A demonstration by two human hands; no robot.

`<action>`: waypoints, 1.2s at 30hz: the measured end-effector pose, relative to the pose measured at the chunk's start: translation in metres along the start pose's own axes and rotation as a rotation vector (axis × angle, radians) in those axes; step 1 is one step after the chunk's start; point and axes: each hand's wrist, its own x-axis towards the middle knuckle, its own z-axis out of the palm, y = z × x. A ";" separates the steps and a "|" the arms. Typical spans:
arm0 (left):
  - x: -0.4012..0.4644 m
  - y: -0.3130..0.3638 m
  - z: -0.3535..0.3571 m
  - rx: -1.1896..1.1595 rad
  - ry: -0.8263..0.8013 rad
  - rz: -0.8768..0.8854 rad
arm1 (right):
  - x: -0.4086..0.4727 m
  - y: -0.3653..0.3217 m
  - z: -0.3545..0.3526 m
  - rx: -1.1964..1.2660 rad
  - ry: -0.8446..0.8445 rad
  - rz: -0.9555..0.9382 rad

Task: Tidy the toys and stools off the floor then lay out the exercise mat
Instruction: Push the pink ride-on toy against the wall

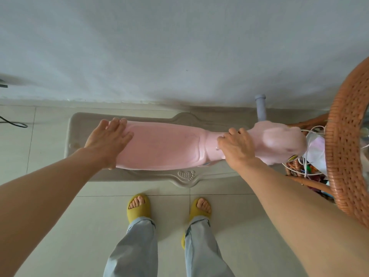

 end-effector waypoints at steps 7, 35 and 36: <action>0.024 0.017 -0.017 -0.003 0.025 0.013 | 0.003 0.027 0.007 0.003 -0.034 0.037; 0.051 0.045 -0.019 0.013 0.009 -0.005 | 0.003 0.051 0.032 -0.016 -0.042 0.079; 0.049 0.045 -0.018 -0.011 0.016 -0.011 | 0.002 0.050 0.032 -0.010 -0.028 0.078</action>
